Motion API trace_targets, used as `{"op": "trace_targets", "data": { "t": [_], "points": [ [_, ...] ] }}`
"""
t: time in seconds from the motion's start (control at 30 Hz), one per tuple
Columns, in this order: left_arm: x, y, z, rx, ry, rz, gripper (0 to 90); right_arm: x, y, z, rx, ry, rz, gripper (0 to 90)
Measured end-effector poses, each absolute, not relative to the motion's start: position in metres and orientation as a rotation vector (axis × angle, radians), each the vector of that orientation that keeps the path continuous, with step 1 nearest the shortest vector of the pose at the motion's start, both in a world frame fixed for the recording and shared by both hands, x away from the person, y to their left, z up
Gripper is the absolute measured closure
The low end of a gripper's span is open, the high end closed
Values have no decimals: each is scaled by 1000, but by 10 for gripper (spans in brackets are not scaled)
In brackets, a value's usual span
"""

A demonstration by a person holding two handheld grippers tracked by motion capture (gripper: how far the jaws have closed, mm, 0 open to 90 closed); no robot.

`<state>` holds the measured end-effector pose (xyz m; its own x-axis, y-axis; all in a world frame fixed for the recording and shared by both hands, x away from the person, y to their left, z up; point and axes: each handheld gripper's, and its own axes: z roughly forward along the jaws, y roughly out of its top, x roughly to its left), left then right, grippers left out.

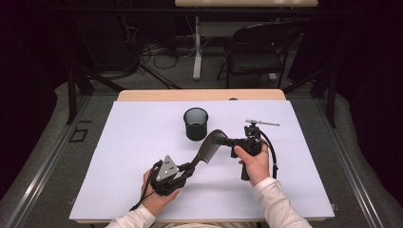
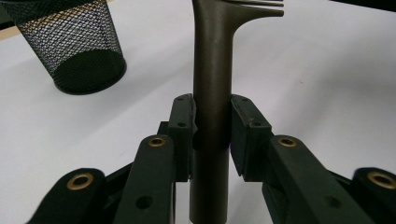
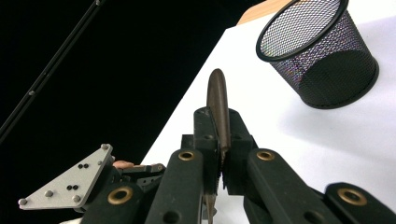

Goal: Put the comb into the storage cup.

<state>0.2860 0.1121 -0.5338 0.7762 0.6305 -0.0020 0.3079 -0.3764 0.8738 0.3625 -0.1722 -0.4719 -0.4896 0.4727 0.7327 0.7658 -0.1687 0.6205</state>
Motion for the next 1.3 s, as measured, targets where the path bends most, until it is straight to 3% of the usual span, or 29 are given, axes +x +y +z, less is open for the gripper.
{"op": "trace_targets", "data": {
  "t": [0.57,1.17,1.3],
  "points": [
    [292,119,-534,1952,761,370,608,362,-180,-470,-1441,-1837,-1745,873],
    [300,142,-528,1899,849,349,380,367,-200,-467,-1494,-1780,-1812,873],
    [307,152,-525,1865,867,311,369,365,-207,-464,-1505,-1779,-1846,873]
  ]
}}
